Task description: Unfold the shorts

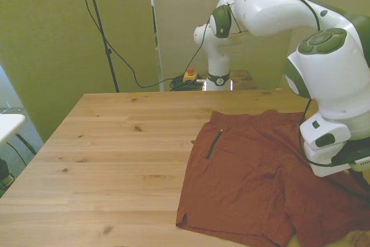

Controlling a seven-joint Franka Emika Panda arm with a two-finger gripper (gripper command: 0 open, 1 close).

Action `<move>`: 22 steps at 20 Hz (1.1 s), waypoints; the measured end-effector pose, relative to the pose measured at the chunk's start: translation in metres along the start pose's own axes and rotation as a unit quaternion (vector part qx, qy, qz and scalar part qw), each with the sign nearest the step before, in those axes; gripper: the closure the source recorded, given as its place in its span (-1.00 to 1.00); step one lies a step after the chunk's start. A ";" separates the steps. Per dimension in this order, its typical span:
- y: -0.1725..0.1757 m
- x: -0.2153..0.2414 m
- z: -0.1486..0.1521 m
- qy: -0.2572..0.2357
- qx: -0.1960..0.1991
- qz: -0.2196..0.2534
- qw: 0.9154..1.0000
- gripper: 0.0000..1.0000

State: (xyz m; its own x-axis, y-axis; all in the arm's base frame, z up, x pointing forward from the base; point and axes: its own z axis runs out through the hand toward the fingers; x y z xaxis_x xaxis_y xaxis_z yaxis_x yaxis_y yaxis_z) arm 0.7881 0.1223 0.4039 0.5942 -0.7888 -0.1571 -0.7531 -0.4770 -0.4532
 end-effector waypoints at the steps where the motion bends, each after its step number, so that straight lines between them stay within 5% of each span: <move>1: 0.005 0.003 -0.001 0.024 -0.008 0.004 1.000 -1.00; 6: 0.036 0.009 -0.024 0.128 -0.072 0.026 0.989 -1.00; 12: 0.072 -0.033 -0.072 0.227 -0.172 0.010 0.959 -1.00; 22: 0.153 -0.129 -0.172 0.232 -0.179 -0.031 0.956 -1.00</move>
State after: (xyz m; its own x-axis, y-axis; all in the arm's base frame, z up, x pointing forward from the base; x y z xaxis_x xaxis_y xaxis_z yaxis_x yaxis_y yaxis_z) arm 0.5473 0.0847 0.5059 0.5147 -0.8019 0.3035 -0.8180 -0.5653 -0.1065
